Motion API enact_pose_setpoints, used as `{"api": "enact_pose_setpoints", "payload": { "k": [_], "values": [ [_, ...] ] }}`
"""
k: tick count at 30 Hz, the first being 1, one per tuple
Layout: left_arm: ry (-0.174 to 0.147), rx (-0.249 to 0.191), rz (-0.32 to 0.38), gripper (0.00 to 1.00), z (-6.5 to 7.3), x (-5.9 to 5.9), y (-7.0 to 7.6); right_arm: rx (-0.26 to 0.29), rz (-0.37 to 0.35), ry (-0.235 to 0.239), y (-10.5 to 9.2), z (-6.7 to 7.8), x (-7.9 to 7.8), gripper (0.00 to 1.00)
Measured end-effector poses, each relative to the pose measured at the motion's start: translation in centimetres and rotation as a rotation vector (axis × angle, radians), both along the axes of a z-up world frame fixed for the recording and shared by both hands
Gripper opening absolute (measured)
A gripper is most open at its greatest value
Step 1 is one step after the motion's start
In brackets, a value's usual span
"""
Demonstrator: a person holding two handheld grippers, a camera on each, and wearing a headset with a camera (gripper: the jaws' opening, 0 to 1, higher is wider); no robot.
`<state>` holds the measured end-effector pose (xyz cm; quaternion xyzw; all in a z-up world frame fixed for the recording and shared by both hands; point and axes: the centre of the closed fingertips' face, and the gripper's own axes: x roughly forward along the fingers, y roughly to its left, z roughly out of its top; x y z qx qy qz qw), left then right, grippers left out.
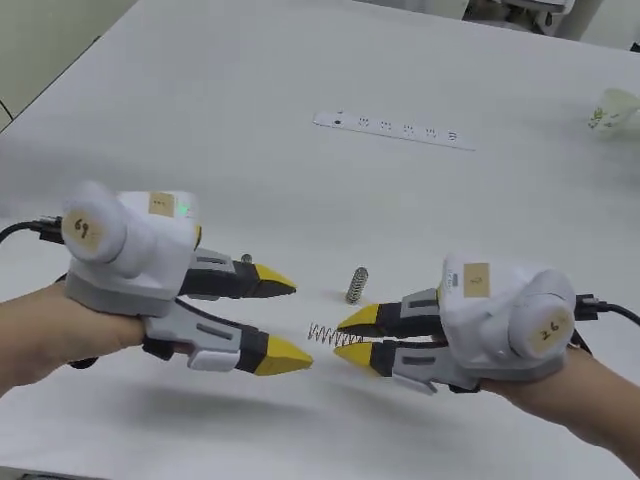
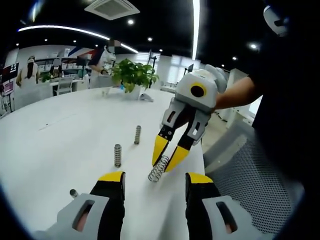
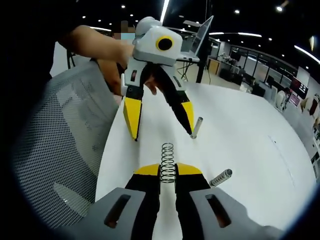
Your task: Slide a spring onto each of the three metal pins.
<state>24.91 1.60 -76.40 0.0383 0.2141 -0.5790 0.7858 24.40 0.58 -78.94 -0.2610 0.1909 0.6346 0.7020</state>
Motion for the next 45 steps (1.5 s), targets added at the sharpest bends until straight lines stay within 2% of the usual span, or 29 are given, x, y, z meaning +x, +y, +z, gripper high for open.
{"api": "enact_pose_setpoints", "payload": {
  "k": [5, 8, 10, 14, 20, 23, 32, 34, 38, 45],
  "values": [
    [0.004, 0.015, -0.046, 0.31, -0.7, -0.2, -1.1, 0.01, 0.015, -0.013, -0.1, 0.8, 0.1, 0.08],
    [-0.015, 0.008, -0.043, 0.26, -0.3, 0.1, -1.4, 0.018, 0.021, -0.014, -0.1, 1.2, 0.1, 0.08],
    [-0.014, -0.005, -0.045, 0.24, -0.1, 0.2, -1.6, 0.023, 0.026, -0.011, -0.1, 1.4, 0.0, 0.08],
    [-0.016, -0.003, -0.056, 0.15, 0.0, 0.3, -1.7, 0.026, 0.031, -0.014, -0.2, 1.5, -0.1, 0.08],
    [-0.017, -0.008, -0.07, 0.12, 0.0, 0.1, -2.1, 0.03, 0.04, -0.019, -0.1, 1.9, -0.2, 0.08],
    [-0.02, -0.013, -0.077, 0.06, 0.1, -0.1, -2.3, 0.032, 0.04, -0.02, -0.2, 2.0, -0.2, 0.08],
    [-0.027, -0.023, -0.092, 0.05, 0.2, -0.2, -2.5, 0.028, 0.053, -0.019, -0.5, 2.1, -0.5, 0.08],
    [-0.041, -0.02, -0.101, 0.03, 0.3, -0.3, -2.5, 0.022, 0.054, -0.023, -0.6, 2.1, -0.4, 0.08],
    [-0.046, -0.018, -0.111, 0.02, 0.3, -0.6, -2.6, 0.02, 0.059, -0.021, -0.7, 2.1, -0.5, 0.08],
    [-0.043, -0.016, -0.126, 0.02, 0.3, -0.9, -2.7, 0.017, 0.058, -0.011, -0.8, 2.0, -0.7, 0.08]
  ]
}}
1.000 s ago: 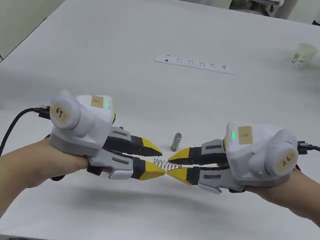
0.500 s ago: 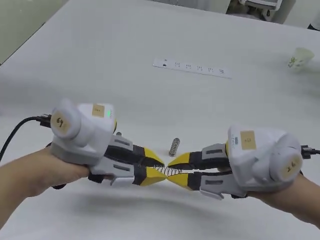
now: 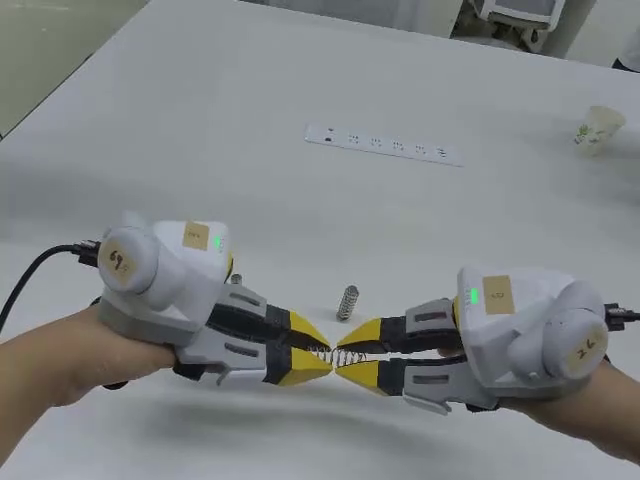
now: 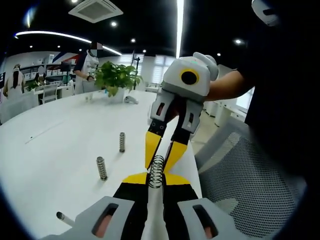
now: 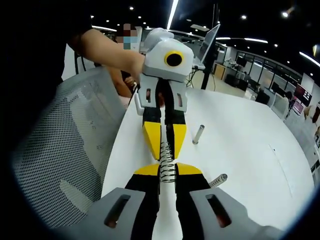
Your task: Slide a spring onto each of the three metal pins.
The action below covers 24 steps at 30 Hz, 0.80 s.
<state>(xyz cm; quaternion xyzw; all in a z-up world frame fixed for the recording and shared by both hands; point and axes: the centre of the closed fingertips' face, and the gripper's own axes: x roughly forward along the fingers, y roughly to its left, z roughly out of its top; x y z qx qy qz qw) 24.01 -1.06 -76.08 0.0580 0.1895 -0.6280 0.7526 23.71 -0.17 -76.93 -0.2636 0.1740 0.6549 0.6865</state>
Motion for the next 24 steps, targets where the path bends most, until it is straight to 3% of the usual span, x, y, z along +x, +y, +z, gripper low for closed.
{"api": "enact_pose_setpoints", "payload": {
  "k": [15, 24],
  "values": [
    [0.017, 0.001, -0.012, 0.02, -0.2, -0.3, 0.2, -0.008, -0.051, 0.043, -1.8, -0.9, 0.1, 0.1],
    [0.022, 0.004, -0.029, 0.02, -0.4, -0.5, -0.1, 0.019, -0.057, 0.072, -1.4, -0.9, -0.1, 0.08]
  ]
}}
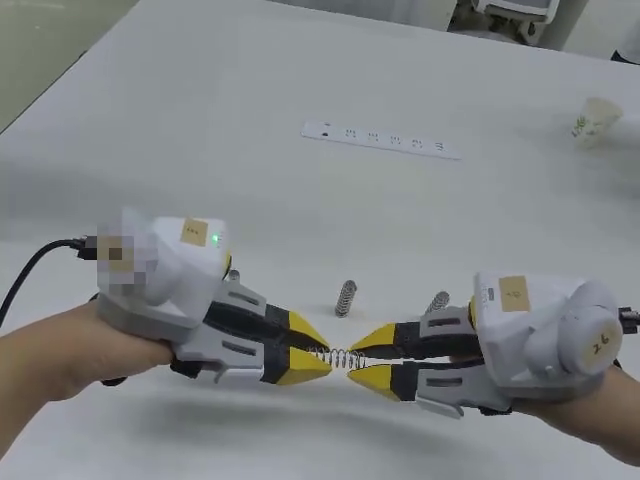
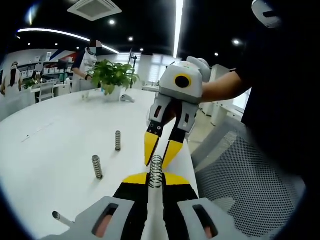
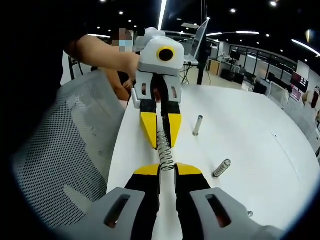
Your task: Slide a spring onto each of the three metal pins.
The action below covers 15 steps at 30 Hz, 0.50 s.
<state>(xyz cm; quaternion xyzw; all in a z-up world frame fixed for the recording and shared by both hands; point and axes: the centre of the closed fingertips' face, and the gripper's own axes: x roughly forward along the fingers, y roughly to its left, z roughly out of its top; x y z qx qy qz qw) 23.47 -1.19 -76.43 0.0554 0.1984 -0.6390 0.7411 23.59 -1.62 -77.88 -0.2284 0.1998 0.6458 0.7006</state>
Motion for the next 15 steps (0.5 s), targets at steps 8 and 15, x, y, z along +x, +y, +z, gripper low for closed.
{"api": "enact_pose_setpoints", "payload": {
  "k": [8, 15],
  "values": [
    [-0.006, -0.001, -0.005, 0.02, -0.1, 0.1, 0.0, 0.012, 0.002, 0.003, 0.0, 0.3, 0.0, 0.08],
    [-0.011, -0.009, -0.001, 0.02, 0.0, 0.2, 0.0, 0.031, 0.0, 0.0, 0.0, 1.2, 0.3, 0.07]
  ]
}}
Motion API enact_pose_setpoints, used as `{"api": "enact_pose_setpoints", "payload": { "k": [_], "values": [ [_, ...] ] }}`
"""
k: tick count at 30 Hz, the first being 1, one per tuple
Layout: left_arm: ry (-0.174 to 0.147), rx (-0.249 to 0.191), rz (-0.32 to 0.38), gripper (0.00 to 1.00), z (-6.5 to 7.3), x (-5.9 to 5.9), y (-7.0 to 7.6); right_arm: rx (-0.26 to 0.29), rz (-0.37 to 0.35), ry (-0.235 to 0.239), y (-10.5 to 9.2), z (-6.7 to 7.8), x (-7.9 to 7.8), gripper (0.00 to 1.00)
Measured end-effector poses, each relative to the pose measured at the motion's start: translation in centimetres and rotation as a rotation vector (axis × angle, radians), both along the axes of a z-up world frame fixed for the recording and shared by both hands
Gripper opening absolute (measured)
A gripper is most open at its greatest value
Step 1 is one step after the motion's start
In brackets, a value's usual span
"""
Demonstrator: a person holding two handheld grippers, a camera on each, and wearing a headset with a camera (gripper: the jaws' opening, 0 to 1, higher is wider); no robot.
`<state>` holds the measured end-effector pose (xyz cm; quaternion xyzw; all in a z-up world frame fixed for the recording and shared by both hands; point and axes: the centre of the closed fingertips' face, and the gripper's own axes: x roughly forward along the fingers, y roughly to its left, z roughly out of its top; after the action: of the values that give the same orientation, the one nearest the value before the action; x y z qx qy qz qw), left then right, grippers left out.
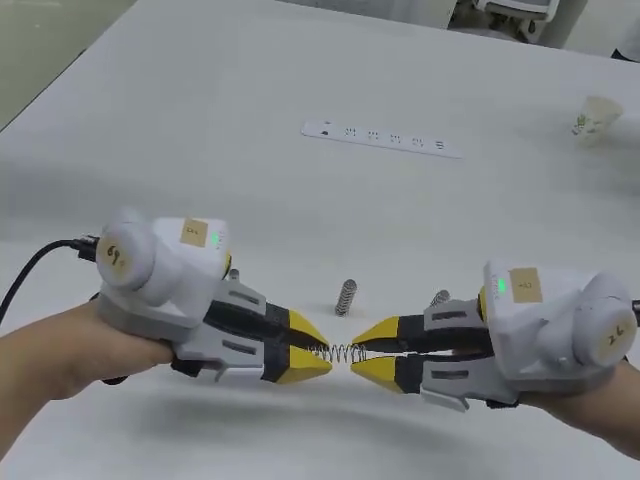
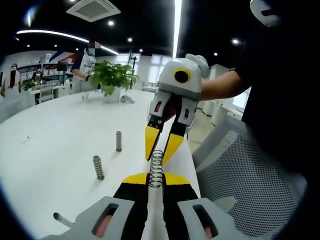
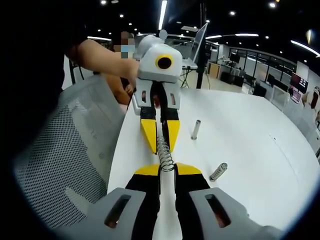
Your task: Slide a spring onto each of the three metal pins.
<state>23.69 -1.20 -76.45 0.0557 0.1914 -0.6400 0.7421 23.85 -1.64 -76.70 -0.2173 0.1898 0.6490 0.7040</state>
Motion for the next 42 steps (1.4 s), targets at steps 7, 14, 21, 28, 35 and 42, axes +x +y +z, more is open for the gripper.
{"api": "enact_pose_setpoints", "payload": {
  "k": [7, 14, 21, 28, 35, 42],
  "values": [
    [-0.01, -0.008, 0.004, 0.02, 0.1, 0.1, 0.1, 0.019, 0.008, 0.0, 0.2, 0.8, 0.0, 0.07],
    [-0.012, 0.002, 0.005, 0.02, -0.2, 0.1, 0.2, 0.037, 0.024, 0.004, 0.6, 1.6, -0.3, 0.07],
    [-0.021, 0.016, 0.001, 0.02, -0.4, 0.1, 0.2, 0.058, 0.032, 0.002, 1.3, 2.3, -0.4, 0.07],
    [-0.028, 0.026, -0.003, 0.02, -0.5, 0.1, 0.2, 0.064, 0.045, -0.009, 2.0, 2.9, -0.6, 0.08],
    [-0.031, 0.037, -0.008, 0.02, -0.8, 0.1, 0.2, 0.083, 0.054, -0.01, 2.8, 3.2, -0.7, 0.08],
    [-0.034, 0.037, -0.013, 0.02, -0.8, -0.1, 0.0, 0.12, 0.052, -0.005, 3.8, 3.5, -0.7, 0.08]
  ]
}}
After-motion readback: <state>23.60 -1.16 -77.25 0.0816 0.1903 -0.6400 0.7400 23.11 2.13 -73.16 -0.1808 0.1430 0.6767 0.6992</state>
